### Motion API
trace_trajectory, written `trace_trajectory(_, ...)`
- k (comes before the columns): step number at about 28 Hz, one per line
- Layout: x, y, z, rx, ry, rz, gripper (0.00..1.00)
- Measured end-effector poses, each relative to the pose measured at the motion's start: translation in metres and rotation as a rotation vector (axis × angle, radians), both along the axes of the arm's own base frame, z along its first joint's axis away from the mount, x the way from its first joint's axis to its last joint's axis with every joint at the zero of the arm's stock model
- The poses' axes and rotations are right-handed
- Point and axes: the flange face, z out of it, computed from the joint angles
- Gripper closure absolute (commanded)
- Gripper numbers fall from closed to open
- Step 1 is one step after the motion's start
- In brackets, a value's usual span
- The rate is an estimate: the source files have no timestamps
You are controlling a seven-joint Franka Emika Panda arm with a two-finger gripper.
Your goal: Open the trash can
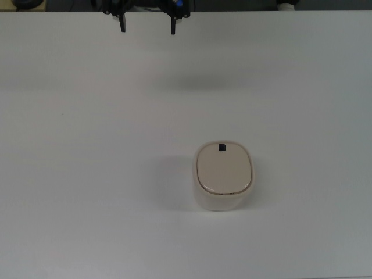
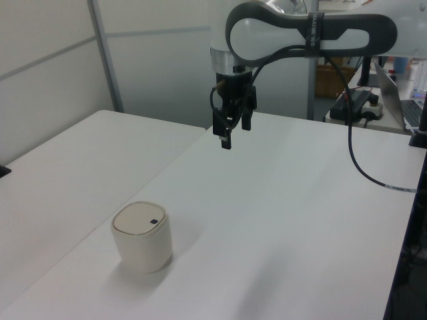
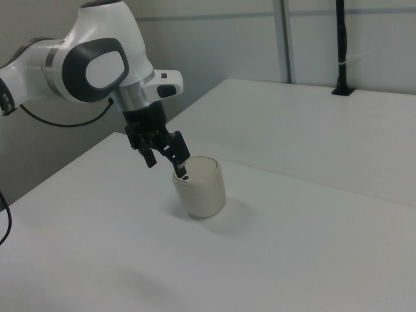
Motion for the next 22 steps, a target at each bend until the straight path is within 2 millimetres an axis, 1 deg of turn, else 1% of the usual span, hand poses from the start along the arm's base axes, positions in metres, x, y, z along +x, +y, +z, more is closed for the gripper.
trace_trajectory(1, 0.0, 0.0, 0.0, 0.0, 0.0, -0.001, 0.0)
trace_trajectory(2, 0.0, 0.0, 0.0, 0.0, 0.0, -0.001, 0.07)
trace_trajectory(3, 0.0, 0.0, 0.0, 0.0, 0.0, -0.001, 0.19)
trace_trajectory(4, -0.0001, 0.0, -0.0001, 0.0, 0.001, -0.001, 0.32)
trace_trajectory(5, -0.0001, -0.0001, -0.0001, 0.0, 0.001, -0.001, 0.49)
trace_trajectory(6, -0.0001, 0.0, -0.0001, 0.0, 0.001, -0.001, 0.85)
trace_trajectory(7, -0.0001, 0.0, -0.0001, 0.0, 0.001, -0.001, 0.95)
trace_trajectory(8, -0.0001, 0.0, -0.0001, 0.0, 0.001, 0.0, 1.0)
trace_trajectory(22, -0.0001, 0.0, -0.0001, -0.001, 0.001, 0.015, 1.0)
